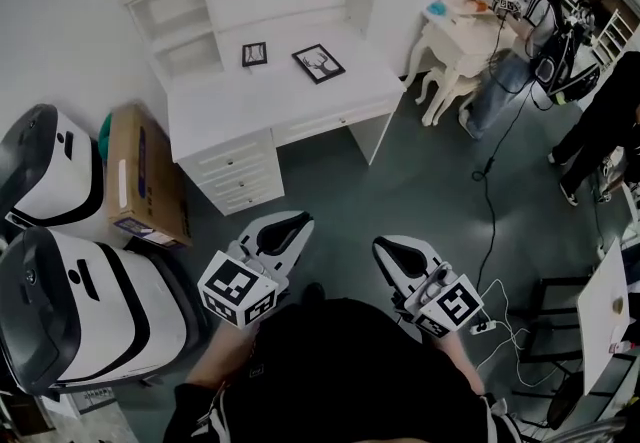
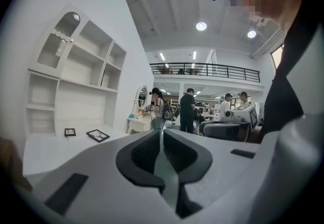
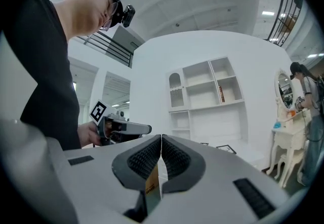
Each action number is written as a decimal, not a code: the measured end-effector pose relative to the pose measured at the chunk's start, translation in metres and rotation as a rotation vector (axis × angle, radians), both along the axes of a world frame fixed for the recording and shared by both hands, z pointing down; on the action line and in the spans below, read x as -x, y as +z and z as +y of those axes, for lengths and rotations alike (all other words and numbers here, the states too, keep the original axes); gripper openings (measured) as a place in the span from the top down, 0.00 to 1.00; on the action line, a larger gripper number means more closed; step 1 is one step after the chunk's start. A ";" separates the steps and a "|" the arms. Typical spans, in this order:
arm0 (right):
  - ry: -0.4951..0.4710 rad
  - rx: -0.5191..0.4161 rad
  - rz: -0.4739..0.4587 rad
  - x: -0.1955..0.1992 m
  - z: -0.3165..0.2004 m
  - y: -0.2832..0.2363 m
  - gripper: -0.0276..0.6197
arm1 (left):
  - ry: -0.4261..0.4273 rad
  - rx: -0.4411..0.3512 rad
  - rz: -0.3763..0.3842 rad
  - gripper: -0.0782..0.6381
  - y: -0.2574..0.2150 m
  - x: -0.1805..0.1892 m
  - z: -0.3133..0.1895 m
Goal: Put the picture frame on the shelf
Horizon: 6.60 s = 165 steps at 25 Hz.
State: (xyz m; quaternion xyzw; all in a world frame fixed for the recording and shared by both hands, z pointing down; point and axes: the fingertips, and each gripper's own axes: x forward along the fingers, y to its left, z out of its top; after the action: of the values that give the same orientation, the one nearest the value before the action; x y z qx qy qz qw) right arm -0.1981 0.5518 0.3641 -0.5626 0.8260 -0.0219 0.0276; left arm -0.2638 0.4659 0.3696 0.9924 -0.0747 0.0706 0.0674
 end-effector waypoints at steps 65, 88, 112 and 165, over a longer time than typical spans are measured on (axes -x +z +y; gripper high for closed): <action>-0.426 0.347 -0.091 -0.337 -0.680 0.077 0.93 | -0.385 0.151 -0.068 0.88 0.076 -0.347 -0.621; -0.335 0.672 -0.105 -0.419 -0.738 0.225 0.93 | -0.596 0.305 -0.322 0.88 0.207 -0.371 -0.656; -0.268 0.893 0.049 -0.407 -0.768 0.335 0.82 | -0.663 0.595 -0.473 0.67 0.346 -0.356 -0.667; -0.199 0.917 -0.010 -0.433 -0.764 0.354 0.82 | -0.747 0.640 -0.400 0.73 0.343 -0.374 -0.690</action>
State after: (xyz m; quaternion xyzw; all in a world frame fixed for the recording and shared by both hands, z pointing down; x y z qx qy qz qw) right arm 0.2344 -0.2126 0.7179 -0.4345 0.7809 -0.3898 -0.2222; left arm 0.1102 -0.2246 0.7129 0.7953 -0.4090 0.2489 0.3720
